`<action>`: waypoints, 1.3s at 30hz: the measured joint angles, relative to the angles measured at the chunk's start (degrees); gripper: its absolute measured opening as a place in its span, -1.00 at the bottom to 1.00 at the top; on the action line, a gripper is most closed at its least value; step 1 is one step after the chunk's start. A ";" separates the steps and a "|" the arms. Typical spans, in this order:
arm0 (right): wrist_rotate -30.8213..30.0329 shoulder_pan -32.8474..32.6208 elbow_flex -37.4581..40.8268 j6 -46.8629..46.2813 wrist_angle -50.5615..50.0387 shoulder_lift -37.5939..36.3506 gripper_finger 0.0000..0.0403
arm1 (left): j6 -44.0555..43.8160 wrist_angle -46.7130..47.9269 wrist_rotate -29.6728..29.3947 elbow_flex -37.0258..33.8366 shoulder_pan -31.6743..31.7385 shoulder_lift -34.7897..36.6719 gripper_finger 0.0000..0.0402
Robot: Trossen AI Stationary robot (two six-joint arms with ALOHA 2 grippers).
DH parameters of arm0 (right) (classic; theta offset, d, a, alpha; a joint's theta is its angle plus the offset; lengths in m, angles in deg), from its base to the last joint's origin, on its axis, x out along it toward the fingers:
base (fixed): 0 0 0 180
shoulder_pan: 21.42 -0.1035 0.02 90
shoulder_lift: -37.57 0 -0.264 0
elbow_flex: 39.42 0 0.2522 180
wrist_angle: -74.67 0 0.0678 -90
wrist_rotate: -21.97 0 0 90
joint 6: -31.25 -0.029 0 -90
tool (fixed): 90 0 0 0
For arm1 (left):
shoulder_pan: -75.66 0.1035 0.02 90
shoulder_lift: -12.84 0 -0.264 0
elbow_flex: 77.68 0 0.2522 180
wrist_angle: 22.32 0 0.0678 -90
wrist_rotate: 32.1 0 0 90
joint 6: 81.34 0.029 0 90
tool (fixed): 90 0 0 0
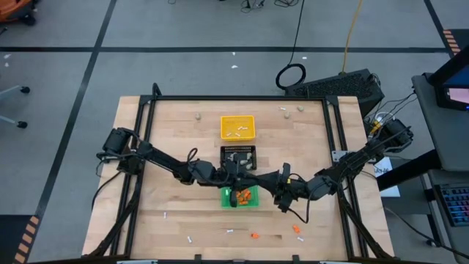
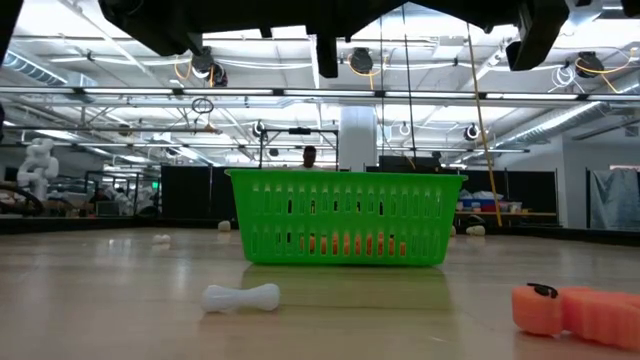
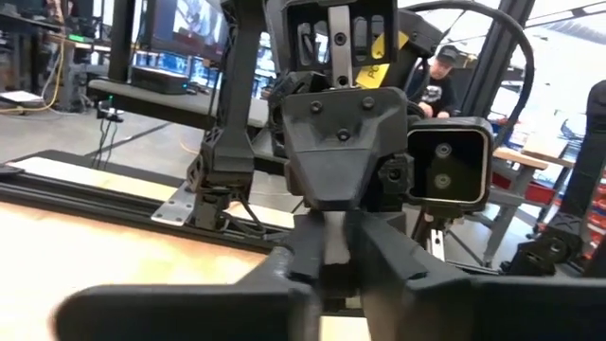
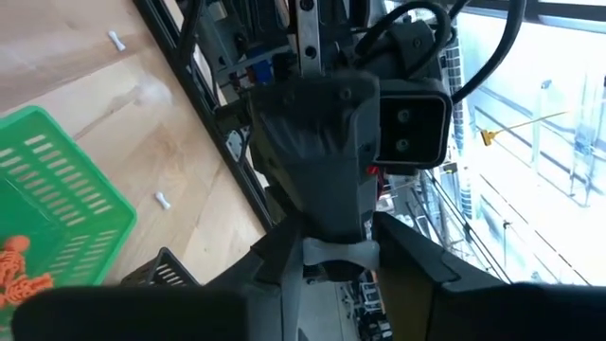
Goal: Sort Halloween decoration
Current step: Put the white bone toy into the yellow basket
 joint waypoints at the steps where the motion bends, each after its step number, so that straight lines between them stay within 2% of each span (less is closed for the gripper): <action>1: -0.03 0.00 0.00 0.00 0.02 0.00 -0.53 | 0.00 -0.11 -0.04 0.00 -0.04 0.00 -0.67; 8: -0.73 -0.32 0.00 -2.41 0.27 0.00 -0.53 | -1.18 3.75 0.54 0.00 -0.14 2.52 -0.11; 13: -6.10 -2.70 0.00 -2.89 1.84 0.00 -0.53 | 0.23 13.16 0.50 -0.58 -0.12 7.23 0.08; 19: -9.51 -5.65 0.00 -7.08 1.68 -1.90 -0.53 | 2.26 25.36 -0.82 -1.65 -0.09 12.01 0.10; 21: -9.46 -6.25 0.00 -8.07 1.75 -2.72 -0.53 | 3.59 30.07 -2.76 -2.38 -0.29 13.27 0.10; 25: -9.53 -7.27 0.00 -8.94 1.75 -5.13 -0.53 | 2.40 33.08 -8.43 -5.84 -0.63 15.13 0.10; 29: -9.69 -8.46 0.00 -8.39 0.14 -7.20 -0.53 | 1.56 31.10 -11.35 -10.77 -1.31 17.68 0.10; 33: -9.69 -9.02 0.00 -6.18 -2.70 -8.34 -0.53 | 1.60 24.27 -12.59 -15.51 -2.29 19.20 0.10; 39: -11.10 -9.01 0.02 -4.35 -3.04 -8.31 -0.53 | 1.56 19.31 -14.82 -19.21 -3.37 19.50 0.10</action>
